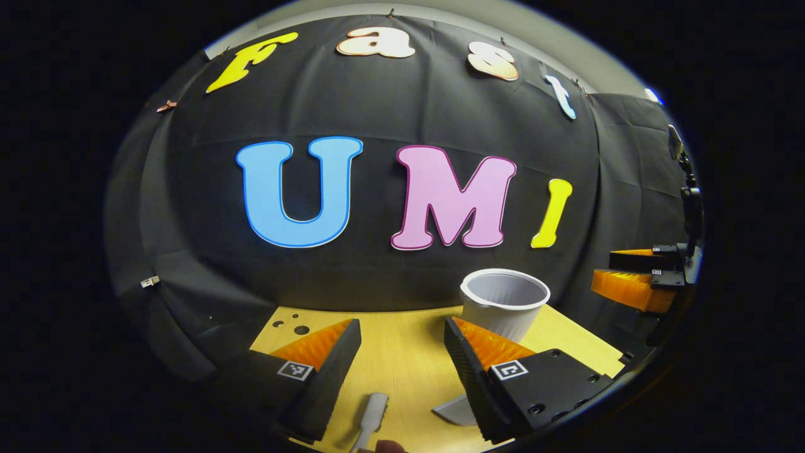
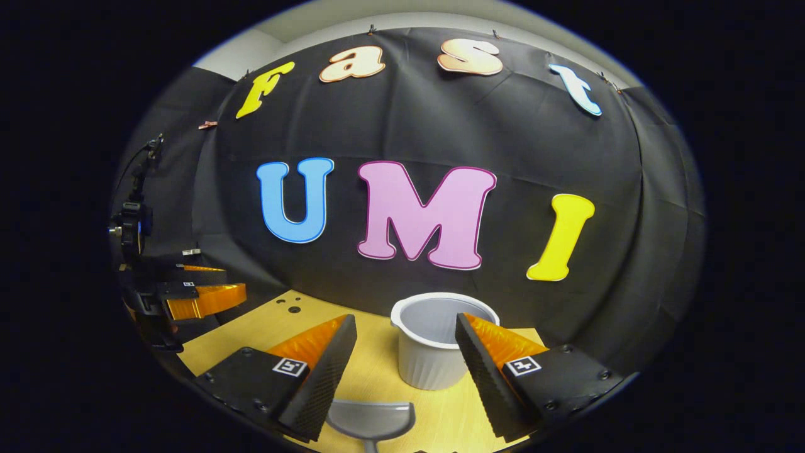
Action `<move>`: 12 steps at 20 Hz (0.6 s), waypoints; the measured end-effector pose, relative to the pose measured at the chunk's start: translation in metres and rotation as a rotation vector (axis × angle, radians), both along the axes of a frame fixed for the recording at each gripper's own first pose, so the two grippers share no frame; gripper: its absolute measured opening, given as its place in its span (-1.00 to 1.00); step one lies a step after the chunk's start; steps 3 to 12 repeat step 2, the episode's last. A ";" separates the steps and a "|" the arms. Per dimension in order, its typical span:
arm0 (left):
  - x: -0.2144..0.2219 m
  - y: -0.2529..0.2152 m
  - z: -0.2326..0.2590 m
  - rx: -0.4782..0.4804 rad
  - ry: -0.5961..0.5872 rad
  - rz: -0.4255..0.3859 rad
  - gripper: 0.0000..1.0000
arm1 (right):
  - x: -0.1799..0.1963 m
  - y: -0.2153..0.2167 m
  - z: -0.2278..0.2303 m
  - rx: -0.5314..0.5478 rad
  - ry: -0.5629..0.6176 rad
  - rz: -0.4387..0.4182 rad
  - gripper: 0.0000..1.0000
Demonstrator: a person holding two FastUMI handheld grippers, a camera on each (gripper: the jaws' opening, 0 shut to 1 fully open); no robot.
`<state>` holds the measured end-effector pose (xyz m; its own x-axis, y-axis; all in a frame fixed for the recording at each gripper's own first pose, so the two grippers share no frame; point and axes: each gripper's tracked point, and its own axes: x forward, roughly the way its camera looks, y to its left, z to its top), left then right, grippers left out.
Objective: Pick up the small broom and dustpan from the desktop, sweep the trash into the dustpan with the broom, and then empty the trash into the garbage bin.
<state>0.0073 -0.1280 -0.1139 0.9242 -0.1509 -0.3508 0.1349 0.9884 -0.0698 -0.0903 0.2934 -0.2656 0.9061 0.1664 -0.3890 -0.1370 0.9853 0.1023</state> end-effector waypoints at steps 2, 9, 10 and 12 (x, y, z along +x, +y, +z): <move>0.003 -0.010 0.003 -0.010 0.000 0.030 0.75 | 0.007 -0.002 0.001 0.020 -0.014 0.034 0.96; 0.003 -0.010 0.003 -0.010 0.000 0.030 0.75 | 0.007 -0.002 0.001 0.020 -0.014 0.034 0.96; 0.003 -0.010 0.003 -0.010 0.000 0.030 0.75 | 0.007 -0.002 0.001 0.020 -0.014 0.034 0.96; 0.003 -0.010 0.003 -0.010 0.000 0.030 0.75 | 0.007 -0.002 0.001 0.020 -0.014 0.034 0.96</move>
